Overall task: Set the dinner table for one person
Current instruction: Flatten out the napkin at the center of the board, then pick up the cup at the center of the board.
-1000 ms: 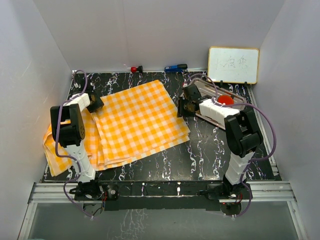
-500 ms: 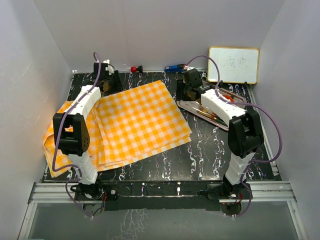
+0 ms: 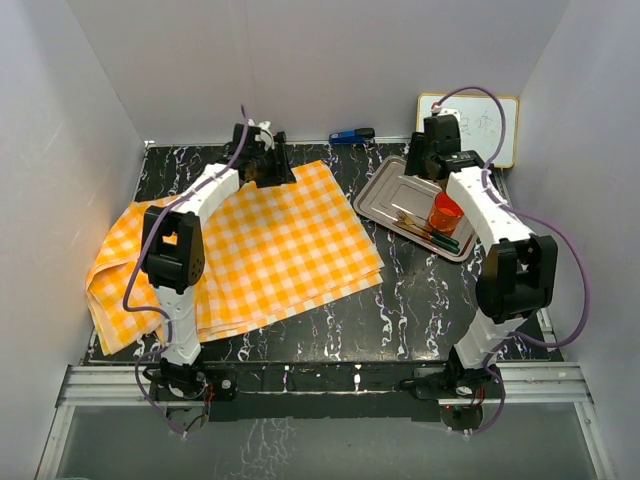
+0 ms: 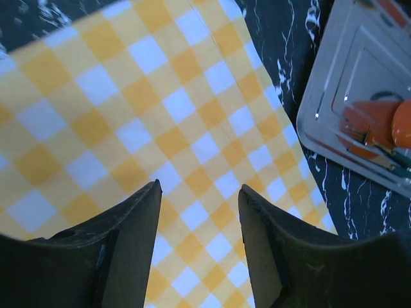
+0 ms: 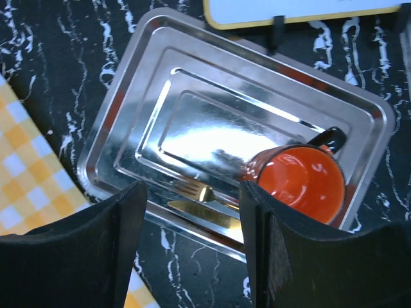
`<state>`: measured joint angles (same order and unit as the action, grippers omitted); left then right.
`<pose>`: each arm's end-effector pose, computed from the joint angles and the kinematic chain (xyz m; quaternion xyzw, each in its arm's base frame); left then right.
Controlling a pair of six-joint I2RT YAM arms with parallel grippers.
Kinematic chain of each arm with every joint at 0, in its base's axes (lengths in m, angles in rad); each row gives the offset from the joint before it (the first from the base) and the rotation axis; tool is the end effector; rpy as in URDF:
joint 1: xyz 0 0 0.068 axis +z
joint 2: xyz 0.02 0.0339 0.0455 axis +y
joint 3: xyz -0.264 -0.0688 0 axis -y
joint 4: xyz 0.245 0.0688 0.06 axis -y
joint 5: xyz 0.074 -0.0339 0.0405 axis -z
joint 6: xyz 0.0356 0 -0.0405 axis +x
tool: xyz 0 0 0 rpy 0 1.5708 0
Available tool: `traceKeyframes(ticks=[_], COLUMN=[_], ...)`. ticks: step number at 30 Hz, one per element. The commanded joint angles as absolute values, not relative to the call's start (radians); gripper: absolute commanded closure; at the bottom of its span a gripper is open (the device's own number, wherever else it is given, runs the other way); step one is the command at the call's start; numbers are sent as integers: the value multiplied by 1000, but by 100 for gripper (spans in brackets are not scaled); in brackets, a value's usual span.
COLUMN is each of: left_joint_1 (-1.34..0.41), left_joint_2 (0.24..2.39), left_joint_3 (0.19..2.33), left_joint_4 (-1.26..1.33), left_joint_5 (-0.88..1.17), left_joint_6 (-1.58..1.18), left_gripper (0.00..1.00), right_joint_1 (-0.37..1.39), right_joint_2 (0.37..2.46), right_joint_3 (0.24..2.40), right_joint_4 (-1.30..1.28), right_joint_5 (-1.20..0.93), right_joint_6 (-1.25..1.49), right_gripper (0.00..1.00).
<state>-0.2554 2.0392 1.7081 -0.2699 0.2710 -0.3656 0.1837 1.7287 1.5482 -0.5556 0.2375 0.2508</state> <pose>0.4617 -0.1304 0.2649 0.0146 0.8788 -0.2549 0.4032 0.3887 0.0637 0.3163 0.0784 0.9056 -0.0190 0.4164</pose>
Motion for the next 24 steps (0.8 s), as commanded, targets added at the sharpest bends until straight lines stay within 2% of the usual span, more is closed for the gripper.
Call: traceKeyframes(ticks=[1,9,24], left_joint_1=[-284,-285,-284], left_joint_2=[2040,2000,1913], left_joint_3=[1718,1652,1553], left_joint_4=[-315,-340,-356], left_joint_5=[273,236,191], left_joint_6=[-347,-317,-301], left_gripper=[49,49,48], right_joint_1=[137,121,47], right_joint_2=[1681,1716,1838], right_joint_3=[1559,1475,1460], right_joint_4=[-557,-526,-489], right_joint_5=[241,240,191], right_joint_6=[187,147,117], right_gripper=[43,43,44])
